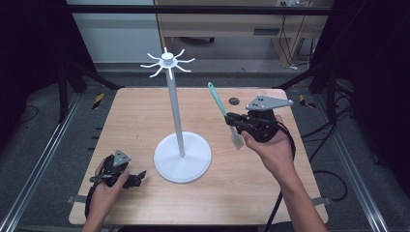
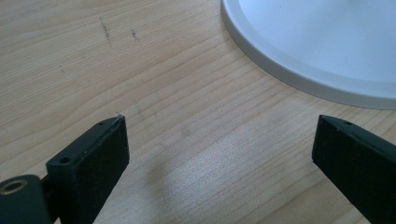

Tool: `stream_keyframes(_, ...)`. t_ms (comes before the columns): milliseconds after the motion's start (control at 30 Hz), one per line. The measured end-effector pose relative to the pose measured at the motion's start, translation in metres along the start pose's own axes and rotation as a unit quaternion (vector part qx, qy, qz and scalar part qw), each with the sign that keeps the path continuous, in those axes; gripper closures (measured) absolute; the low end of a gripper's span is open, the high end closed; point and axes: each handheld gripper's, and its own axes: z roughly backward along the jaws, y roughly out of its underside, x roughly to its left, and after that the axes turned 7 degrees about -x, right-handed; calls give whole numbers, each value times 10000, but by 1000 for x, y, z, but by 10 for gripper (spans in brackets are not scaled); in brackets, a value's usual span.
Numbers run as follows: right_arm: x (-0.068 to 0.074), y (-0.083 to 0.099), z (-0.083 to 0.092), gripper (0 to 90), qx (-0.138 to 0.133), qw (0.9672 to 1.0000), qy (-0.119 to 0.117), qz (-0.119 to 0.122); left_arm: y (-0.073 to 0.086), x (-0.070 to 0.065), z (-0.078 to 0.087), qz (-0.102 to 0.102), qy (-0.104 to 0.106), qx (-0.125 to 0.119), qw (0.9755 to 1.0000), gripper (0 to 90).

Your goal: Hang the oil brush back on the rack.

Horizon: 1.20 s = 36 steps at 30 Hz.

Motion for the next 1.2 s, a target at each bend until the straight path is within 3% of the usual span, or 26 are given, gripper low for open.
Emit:
stream_keyframes(567,12,-23,6,826,-319,9993,-155,117,0,0,1,2,-15,0,10000,36)
stream_keyframes(1200,19,-34,14,826,-555,9981,-203,181,0,0,1,1,-11,0,10000,36)
